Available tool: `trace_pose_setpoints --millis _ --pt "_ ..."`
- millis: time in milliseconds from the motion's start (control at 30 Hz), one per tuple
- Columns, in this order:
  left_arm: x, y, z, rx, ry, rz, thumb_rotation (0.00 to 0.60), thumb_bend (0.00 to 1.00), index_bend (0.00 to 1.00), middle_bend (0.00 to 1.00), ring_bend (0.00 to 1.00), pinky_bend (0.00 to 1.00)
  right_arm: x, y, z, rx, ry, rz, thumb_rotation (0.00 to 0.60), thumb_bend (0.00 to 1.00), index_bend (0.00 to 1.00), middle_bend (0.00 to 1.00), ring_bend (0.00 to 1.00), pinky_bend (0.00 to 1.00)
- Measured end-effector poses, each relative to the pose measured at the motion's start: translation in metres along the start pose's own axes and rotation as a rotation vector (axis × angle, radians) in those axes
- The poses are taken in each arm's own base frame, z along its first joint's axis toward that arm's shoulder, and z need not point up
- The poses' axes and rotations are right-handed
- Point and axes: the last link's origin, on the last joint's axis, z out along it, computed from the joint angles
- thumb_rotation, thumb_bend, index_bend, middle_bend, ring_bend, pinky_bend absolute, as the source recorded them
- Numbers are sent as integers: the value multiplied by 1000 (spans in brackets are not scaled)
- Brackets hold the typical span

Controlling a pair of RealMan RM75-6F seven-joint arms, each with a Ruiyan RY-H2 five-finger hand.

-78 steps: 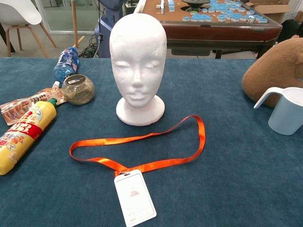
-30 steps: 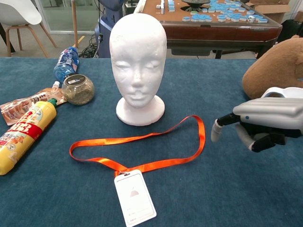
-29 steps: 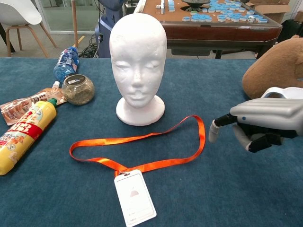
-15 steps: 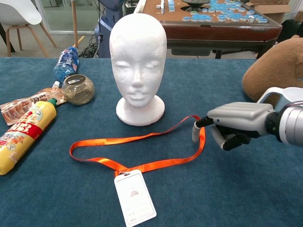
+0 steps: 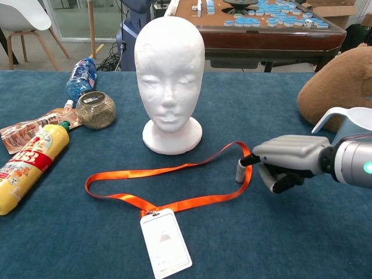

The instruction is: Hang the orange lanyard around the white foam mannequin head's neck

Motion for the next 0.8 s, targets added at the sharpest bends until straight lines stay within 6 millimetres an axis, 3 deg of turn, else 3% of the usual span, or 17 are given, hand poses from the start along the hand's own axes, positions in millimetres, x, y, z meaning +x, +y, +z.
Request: trace_pose_setpoints --millis 167,433,533,633,667,733,800 --pt "-1 2 1 -7 3 -8 600 345 417 724 752 771 -9 -1 -20 3 -6 10 591 992 303 1000 1000 1000" --pt "-4 5 5 -24 -1 -11 600 345 417 725 753 772 -28 0 -70 -5 -11 22 568 987 291 1000 1000 1000" --pt "-5 7 8 -33 -9 -11 600 345 417 724 753 772 -30 2 -85 -20 -4 14 533 926 213 1000 1000 1000" --pt "-6 10 13 -41 -28 -18 600 344 412 724 753 777 -29 3 -90 -34 19 9 469 721 77 1000 1000 1000" --pt "-6 13 16 -45 -40 -22 600 344 408 724 753 783 -28 3 -91 -38 29 5 442 604 35 1000 1000 1000" --pt "-6 17 20 -50 -50 -30 600 341 396 724 753 796 -27 3 -92 -50 56 -9 398 382 1 1000 1000 1000" --pt "-6 24 27 -60 -69 -51 600 333 382 724 754 806 -26 2 -92 -61 81 -30 377 221 0 1000 1000 1000"
